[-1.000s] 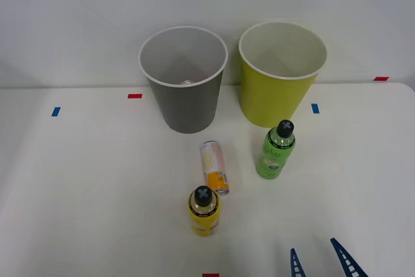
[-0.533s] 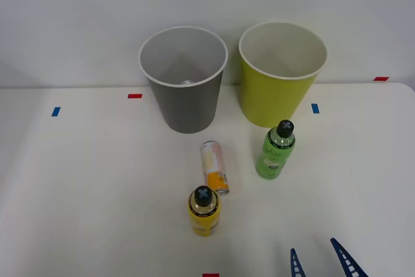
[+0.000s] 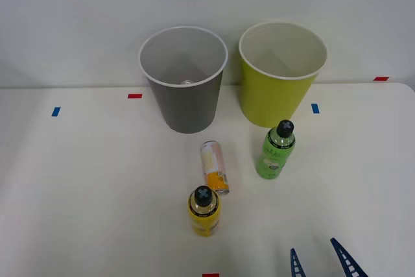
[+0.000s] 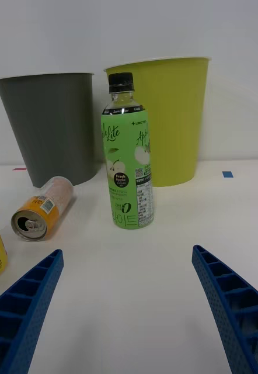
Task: Put cans in the gray bin, plastic bottles in the light green bin
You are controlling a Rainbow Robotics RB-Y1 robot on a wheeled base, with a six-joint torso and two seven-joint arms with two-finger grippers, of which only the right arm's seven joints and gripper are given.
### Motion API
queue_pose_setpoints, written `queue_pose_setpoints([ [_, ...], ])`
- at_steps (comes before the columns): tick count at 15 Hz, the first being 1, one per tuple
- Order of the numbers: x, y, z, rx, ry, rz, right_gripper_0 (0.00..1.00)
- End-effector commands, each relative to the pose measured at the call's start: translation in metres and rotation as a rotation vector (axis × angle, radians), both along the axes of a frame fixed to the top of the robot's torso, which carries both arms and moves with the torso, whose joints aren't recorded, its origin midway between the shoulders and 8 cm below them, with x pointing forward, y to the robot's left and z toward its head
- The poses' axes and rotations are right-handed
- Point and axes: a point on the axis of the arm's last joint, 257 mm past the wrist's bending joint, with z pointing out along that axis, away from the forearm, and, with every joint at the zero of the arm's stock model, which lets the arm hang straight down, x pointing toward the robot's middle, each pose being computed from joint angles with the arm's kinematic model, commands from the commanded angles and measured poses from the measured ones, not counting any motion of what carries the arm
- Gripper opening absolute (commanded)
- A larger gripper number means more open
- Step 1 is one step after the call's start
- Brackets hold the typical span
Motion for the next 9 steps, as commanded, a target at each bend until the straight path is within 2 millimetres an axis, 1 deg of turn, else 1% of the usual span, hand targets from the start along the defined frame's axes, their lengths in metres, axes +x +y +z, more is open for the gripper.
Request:
queue_pose_setpoints([
  [1,0.0000,0.0000,0.0000,0.000,0.000,0.000,0.75],
  [9,0.0000,0.0000,0.0000,0.000,0.000,0.000,0.75],
])
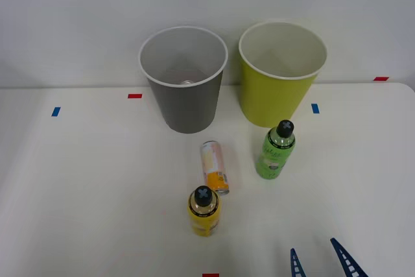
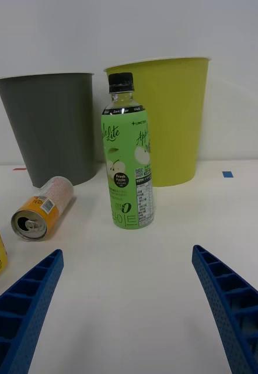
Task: Put cans in the gray bin, plastic bottles in the light green bin
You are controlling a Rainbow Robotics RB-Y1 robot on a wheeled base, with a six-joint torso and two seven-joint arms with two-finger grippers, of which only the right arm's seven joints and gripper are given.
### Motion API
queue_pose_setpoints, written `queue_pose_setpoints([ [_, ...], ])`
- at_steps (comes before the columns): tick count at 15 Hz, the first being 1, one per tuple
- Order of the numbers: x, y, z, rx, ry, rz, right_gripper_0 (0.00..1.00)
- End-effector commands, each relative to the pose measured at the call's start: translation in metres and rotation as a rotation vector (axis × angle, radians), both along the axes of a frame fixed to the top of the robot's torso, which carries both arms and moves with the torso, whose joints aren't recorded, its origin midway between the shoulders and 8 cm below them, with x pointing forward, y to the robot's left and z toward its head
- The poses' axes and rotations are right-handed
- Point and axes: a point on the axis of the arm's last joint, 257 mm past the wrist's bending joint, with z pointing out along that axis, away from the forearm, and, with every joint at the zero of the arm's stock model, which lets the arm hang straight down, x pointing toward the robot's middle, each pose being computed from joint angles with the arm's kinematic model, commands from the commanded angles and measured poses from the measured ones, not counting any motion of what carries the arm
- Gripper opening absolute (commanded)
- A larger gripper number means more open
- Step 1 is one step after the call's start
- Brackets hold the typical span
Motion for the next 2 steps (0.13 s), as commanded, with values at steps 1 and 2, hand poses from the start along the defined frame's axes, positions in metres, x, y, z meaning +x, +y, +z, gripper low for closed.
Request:
queue_pose_setpoints([
  [1,0.0000,0.0000,0.0000,0.000,0.000,0.000,0.75],
  [2,0.0000,0.0000,0.0000,0.000,0.000,0.000,0.75],
])
